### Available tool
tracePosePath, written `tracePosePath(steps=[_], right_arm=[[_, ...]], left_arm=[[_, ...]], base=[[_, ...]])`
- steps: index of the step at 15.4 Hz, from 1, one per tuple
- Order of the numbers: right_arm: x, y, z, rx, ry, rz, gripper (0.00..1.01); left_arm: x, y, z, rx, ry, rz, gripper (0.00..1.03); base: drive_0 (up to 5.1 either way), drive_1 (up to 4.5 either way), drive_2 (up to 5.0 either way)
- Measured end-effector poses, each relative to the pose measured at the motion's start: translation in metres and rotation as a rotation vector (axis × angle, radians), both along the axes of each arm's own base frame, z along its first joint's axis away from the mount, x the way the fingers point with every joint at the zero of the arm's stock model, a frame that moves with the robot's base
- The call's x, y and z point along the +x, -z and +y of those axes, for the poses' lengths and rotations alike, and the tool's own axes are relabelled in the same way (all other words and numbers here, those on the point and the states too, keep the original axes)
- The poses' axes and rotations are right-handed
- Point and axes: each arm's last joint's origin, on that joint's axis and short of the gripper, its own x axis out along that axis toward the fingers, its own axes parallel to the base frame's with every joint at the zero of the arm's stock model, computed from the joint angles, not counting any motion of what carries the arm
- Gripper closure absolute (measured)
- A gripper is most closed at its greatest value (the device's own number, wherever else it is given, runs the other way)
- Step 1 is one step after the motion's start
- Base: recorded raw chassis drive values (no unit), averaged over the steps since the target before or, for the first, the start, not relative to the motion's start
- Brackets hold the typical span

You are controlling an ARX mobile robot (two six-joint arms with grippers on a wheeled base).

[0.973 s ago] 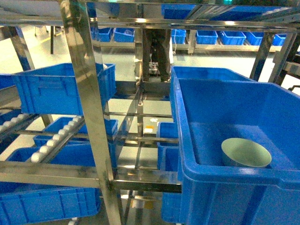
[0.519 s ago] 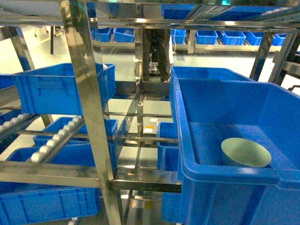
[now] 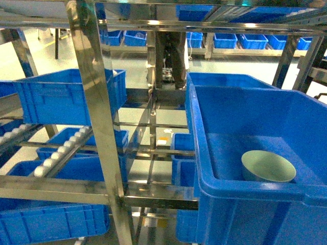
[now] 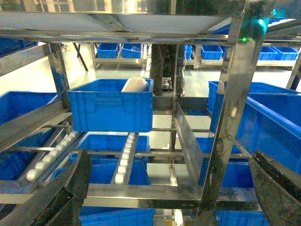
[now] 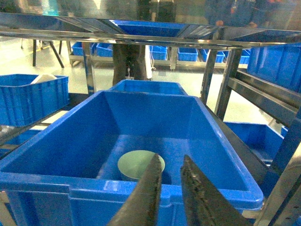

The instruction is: Place green bowl on second shelf with right arm

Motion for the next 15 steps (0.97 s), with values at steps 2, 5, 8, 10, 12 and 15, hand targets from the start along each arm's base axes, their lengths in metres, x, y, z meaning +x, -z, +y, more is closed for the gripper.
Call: tracePosePath(steps=[2, 5, 8, 10, 12, 15], right_arm=[[0.0, 0.0, 0.0, 0.0, 0.0, 0.0, 0.64], [0.0, 0.0, 0.0, 0.0, 0.0, 0.0, 0.34], [0.0, -0.0003, 0.0, 0.0, 0.0, -0.003, 0.01], [0.0, 0.0001, 0.0, 0.001, 0.0, 0.001, 0.04], [0.0, 0.0001, 0.0, 0.001, 0.0, 0.001, 0.03], [0.0, 0.0001, 0.0, 0.001, 0.0, 0.001, 0.03]], left_arm=[[0.0, 0.0, 0.0, 0.0, 0.0, 0.0, 0.05], [0.0, 0.0, 0.0, 0.0, 0.0, 0.0, 0.05], [0.0, -0.0003, 0.0, 0.0, 0.0, -0.003, 0.05], [0.0, 0.0001, 0.0, 0.0, 0.0, 0.001, 0.05], [0.0, 0.0, 0.0, 0.0, 0.0, 0.0, 0.05], [0.0, 0.0001, 0.0001, 0.0, -0.002, 0.001, 0.05]], base=[[0.0, 0.0, 0.0], [0.0, -1.38, 1.4], [0.0, -4.13, 4.1], [0.0, -4.1, 4.1], [0.0, -4.14, 4.1], [0.0, -4.13, 4.1]])
